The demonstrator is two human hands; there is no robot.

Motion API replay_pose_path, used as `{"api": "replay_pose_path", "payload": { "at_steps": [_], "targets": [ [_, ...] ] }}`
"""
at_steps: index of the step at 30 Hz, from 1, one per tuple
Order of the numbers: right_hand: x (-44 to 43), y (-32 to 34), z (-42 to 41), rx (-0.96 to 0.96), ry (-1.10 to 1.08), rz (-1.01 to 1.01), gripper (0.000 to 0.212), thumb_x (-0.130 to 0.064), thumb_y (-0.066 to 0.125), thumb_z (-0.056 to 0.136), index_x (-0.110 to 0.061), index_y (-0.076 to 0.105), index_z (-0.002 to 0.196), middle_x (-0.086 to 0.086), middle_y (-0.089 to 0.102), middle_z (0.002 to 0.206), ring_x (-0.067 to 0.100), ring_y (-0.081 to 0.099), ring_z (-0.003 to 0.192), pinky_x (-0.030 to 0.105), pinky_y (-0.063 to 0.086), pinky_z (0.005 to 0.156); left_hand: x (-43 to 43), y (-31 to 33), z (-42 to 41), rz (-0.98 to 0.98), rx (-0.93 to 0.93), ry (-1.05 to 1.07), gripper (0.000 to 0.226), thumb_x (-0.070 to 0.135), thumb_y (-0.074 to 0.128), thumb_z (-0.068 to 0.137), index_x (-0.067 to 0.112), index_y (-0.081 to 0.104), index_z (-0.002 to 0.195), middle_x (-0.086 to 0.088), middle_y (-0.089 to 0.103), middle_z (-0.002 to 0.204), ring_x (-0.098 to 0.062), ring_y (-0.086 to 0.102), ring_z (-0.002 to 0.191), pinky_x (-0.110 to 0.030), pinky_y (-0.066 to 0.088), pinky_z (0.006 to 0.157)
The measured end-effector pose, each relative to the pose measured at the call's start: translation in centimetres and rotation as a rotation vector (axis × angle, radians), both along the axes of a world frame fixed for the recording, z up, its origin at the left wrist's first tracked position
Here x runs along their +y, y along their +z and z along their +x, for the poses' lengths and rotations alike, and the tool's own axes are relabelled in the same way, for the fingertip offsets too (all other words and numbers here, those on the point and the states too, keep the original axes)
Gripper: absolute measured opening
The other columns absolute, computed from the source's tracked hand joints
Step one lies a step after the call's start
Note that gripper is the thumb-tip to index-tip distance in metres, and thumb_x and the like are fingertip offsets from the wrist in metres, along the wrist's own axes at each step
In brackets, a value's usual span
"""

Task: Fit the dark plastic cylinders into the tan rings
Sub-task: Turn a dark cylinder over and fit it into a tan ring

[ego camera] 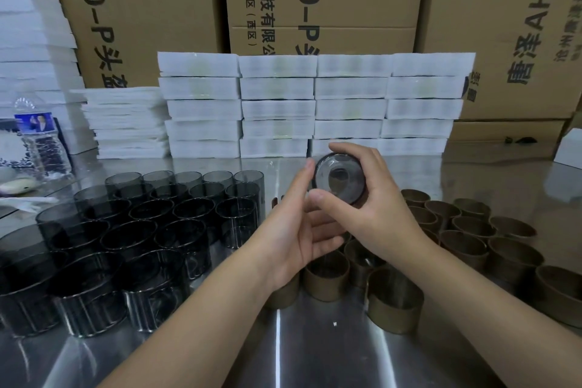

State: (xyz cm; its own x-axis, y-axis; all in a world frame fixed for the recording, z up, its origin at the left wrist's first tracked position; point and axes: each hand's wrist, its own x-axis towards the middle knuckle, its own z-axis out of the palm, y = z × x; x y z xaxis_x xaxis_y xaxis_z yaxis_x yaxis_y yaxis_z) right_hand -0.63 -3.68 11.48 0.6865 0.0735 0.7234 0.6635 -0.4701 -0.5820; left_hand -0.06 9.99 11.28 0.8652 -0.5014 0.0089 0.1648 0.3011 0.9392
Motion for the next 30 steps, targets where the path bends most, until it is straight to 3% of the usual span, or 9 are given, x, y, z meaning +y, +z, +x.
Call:
{"api": "replay_pose_path", "payload": {
  "at_steps": [5, 9, 14, 17, 19, 21, 24, 27, 30],
  "targets": [
    [0.3, 0.2, -0.2, -0.022, -0.023, 0.047, 0.051, -0.056, 0.069, 0.065, -0.050, 0.045, 0.109, -0.020, 0.051, 0.116, -0.008, 0.051, 0.110, 0.005, 0.039, 0.089, -0.3, 0.0, 0.0, 0.006, -0.018, 0.043, 0.080, 0.070, 0.061, 0.058, 0.016, 0.067, 0.117, -0.003, 0.075, 0.092, -0.012, 0.072, 0.077, -0.026, 0.057, 0.068],
    [0.3, 0.7, -0.4, -0.019, -0.029, 0.070, 0.046, -0.062, 0.066, 0.065, -0.052, 0.049, 0.106, -0.021, 0.054, 0.113, -0.003, 0.054, 0.109, 0.017, 0.045, 0.091, -0.4, -0.1, 0.3, 0.005, -0.025, 0.124, 0.081, 0.076, 0.066, 0.043, 0.015, 0.078, 0.095, 0.001, 0.053, 0.076, -0.011, 0.050, 0.069, -0.024, 0.054, 0.065],
    [0.5, 1.0, -0.6, 0.002, 0.006, 0.155, 0.044, -0.059, 0.070, 0.063, -0.046, 0.055, 0.103, -0.016, 0.061, 0.107, -0.001, 0.060, 0.102, 0.019, 0.048, 0.089, -0.6, -0.6, 0.4, 0.054, -0.123, 0.171, 0.077, 0.078, 0.042, 0.069, 0.013, 0.074, 0.094, 0.005, 0.070, 0.075, -0.012, 0.058, 0.079, -0.021, 0.053, 0.065],
    [0.6, 0.9, -0.5, 0.031, 0.007, 0.169, 0.039, -0.051, 0.073, 0.067, -0.040, 0.057, 0.101, -0.014, 0.064, 0.103, -0.001, 0.061, 0.100, 0.019, 0.049, 0.088, -0.6, -0.7, 0.4, 0.071, -0.196, 0.233, 0.070, 0.074, 0.045, 0.068, 0.017, 0.073, 0.097, 0.003, 0.075, 0.087, -0.014, 0.071, 0.088, -0.022, 0.055, 0.070],
    [0.5, 0.7, -0.3, 0.058, 0.005, 0.182, 0.037, -0.050, 0.071, 0.068, -0.039, 0.058, 0.100, -0.014, 0.065, 0.101, 0.001, 0.062, 0.099, 0.022, 0.051, 0.088, -0.8, -0.7, 0.6, 0.054, -0.261, 0.294, 0.055, 0.066, 0.049, 0.081, 0.020, 0.070, 0.103, 0.004, 0.075, 0.084, -0.020, 0.073, 0.092, -0.028, 0.059, 0.079],
    [0.6, 0.5, -0.2, 0.074, 0.007, 0.202, 0.038, -0.052, 0.071, 0.067, -0.037, 0.059, 0.100, -0.014, 0.066, 0.098, 0.003, 0.063, 0.096, 0.024, 0.052, 0.085, -0.8, -0.7, 0.6, 0.027, -0.319, 0.324, 0.034, 0.051, 0.047, 0.096, 0.033, 0.061, 0.121, 0.007, 0.075, 0.087, -0.020, 0.073, 0.092, -0.031, 0.059, 0.084],
    [0.7, 0.5, -0.2, 0.081, 0.018, 0.219, 0.044, -0.060, 0.070, 0.063, -0.038, 0.059, 0.098, -0.019, 0.066, 0.093, 0.001, 0.064, 0.091, 0.018, 0.051, 0.079, -0.7, -0.5, 0.4, -0.025, -0.374, 0.278, 0.027, 0.039, 0.039, 0.103, 0.055, 0.040, 0.125, 0.018, 0.075, 0.082, -0.007, 0.073, 0.082, -0.020, 0.058, 0.071],
    [0.8, 0.3, -0.2, 0.089, 0.033, 0.221, 0.047, -0.064, 0.066, 0.061, -0.036, 0.059, 0.099, -0.019, 0.067, 0.094, 0.000, 0.065, 0.091, 0.016, 0.050, 0.077, -0.7, -0.6, 0.5, -0.053, -0.398, 0.242, 0.027, 0.033, 0.034, 0.106, 0.053, 0.048, 0.117, 0.020, 0.075, 0.086, 0.001, 0.071, 0.086, -0.017, 0.056, 0.069],
    [0.8, 0.2, -0.1, 0.071, 0.030, 0.229, 0.046, -0.063, 0.067, 0.061, -0.035, 0.060, 0.097, -0.014, 0.069, 0.096, 0.001, 0.065, 0.092, 0.019, 0.051, 0.081, -0.8, -0.8, 0.8, -0.046, -0.363, 0.239, 0.030, 0.032, 0.034, 0.107, 0.047, 0.058, 0.116, 0.015, 0.075, 0.095, -0.007, 0.072, 0.094, -0.024, 0.058, 0.076]
  ]
}}
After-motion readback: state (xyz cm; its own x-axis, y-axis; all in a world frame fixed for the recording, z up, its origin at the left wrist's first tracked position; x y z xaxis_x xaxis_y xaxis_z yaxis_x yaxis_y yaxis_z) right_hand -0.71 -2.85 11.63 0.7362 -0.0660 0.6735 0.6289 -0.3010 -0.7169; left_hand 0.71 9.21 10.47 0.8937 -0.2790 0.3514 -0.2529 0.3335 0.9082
